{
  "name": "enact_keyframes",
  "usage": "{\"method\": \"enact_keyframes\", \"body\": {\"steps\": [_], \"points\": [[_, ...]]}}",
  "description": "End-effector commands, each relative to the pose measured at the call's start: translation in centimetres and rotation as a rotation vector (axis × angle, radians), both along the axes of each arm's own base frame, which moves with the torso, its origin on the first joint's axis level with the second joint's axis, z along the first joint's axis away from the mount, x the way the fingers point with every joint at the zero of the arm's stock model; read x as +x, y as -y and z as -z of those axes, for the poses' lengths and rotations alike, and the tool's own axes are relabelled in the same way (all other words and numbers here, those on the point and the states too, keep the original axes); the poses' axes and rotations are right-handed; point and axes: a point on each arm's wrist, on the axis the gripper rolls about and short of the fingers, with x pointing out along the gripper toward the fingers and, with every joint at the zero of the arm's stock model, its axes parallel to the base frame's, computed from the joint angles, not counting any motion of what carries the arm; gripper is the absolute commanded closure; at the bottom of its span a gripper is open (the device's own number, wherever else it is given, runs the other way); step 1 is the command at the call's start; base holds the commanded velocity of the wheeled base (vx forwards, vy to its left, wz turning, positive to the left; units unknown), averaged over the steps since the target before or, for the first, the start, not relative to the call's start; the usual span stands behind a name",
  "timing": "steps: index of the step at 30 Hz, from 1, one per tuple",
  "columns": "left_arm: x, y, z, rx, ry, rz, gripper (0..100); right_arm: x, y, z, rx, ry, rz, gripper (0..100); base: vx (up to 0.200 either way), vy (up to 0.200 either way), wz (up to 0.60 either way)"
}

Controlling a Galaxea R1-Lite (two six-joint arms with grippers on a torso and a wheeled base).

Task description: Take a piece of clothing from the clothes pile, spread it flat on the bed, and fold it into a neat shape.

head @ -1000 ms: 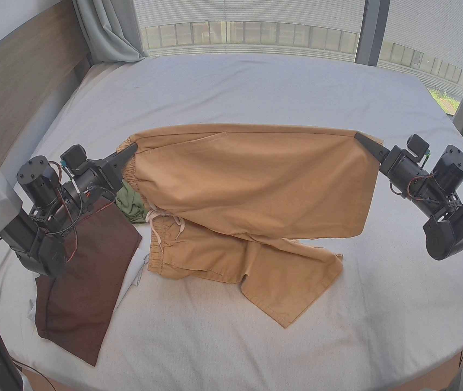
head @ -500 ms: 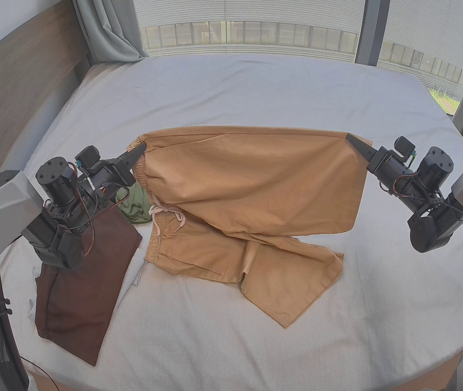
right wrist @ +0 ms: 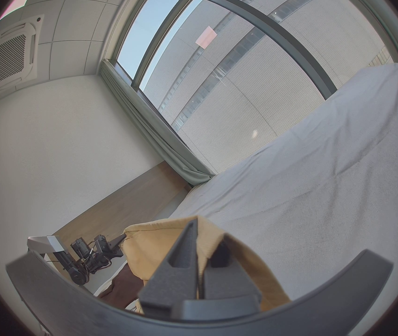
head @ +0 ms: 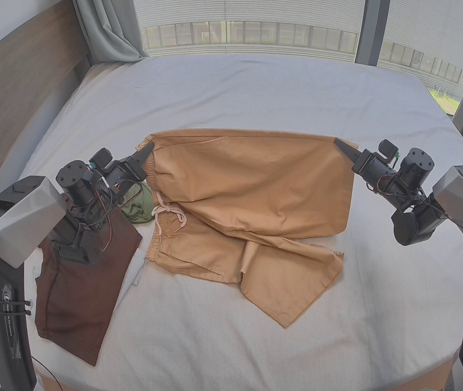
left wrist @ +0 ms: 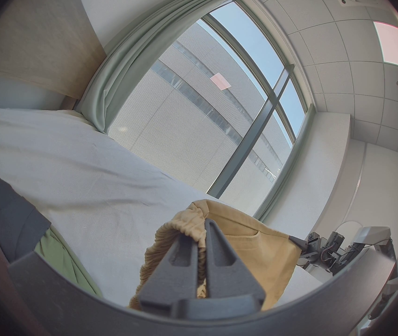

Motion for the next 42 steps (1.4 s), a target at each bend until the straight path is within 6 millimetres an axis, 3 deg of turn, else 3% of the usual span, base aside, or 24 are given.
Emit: {"method": "enact_keyframes", "body": {"steps": [1, 9, 17, 18, 19, 24, 32, 37, 39, 42], "points": [[1.2, -0.2, 2.4, 0.0, -0.032, -0.008, 100, 1.5, -0.3, 1.1, 0.001, -0.005, -0.003, 100, 0.0, 0.0, 0.0], [2.4, 0.1, 3.5, -0.046, -0.041, -0.002, 100, 3.4, -0.5, 1.2, 0.002, -0.011, 0.002, 100, 0.0, 0.0, 0.0], [3.1, 0.0, 3.1, -0.093, -0.032, 0.005, 100, 4.1, -0.4, 0.8, 0.002, -0.014, 0.006, 100, 0.0, 0.0, 0.0], [3.1, 0.0, 3.0, -0.098, -0.031, 0.008, 0, 4.1, -0.4, 0.7, 0.002, -0.016, 0.006, 100, 0.0, 0.0, 0.0], [3.1, 0.0, 2.9, -0.109, -0.033, 0.013, 0, 4.2, -0.5, 0.7, 0.002, -0.013, 0.006, 0, 0.0, 0.0, 0.0], [3.0, 0.4, 3.1, -0.154, -0.074, 0.039, 0, 4.6, -0.3, 2.3, 0.001, -0.038, 0.034, 0, 0.0, 0.0, 0.0], [2.4, 0.3, 4.1, -0.148, -0.126, 0.034, 0, 2.5, 0.0, 3.1, -0.005, -0.081, 0.039, 0, 0.0, 0.0, 0.0], [0.6, -0.7, 3.3, -0.134, -0.16, 0.02, 0, -0.7, 0.1, 2.6, -0.006, -0.079, 0.034, 0, 0.0, 0.0, 0.0], [0.3, -0.8, 3.0, -0.131, -0.159, 0.019, 0, -1.1, 0.1, 2.5, -0.006, -0.076, 0.034, 0, 0.0, 0.0, 0.0], [-1.7, -1.2, 1.8, -0.122, -0.187, 0.027, 0, -3.0, 0.1, 2.5, -0.008, -0.081, 0.031, 0, 0.0, 0.0, 0.0]]}}
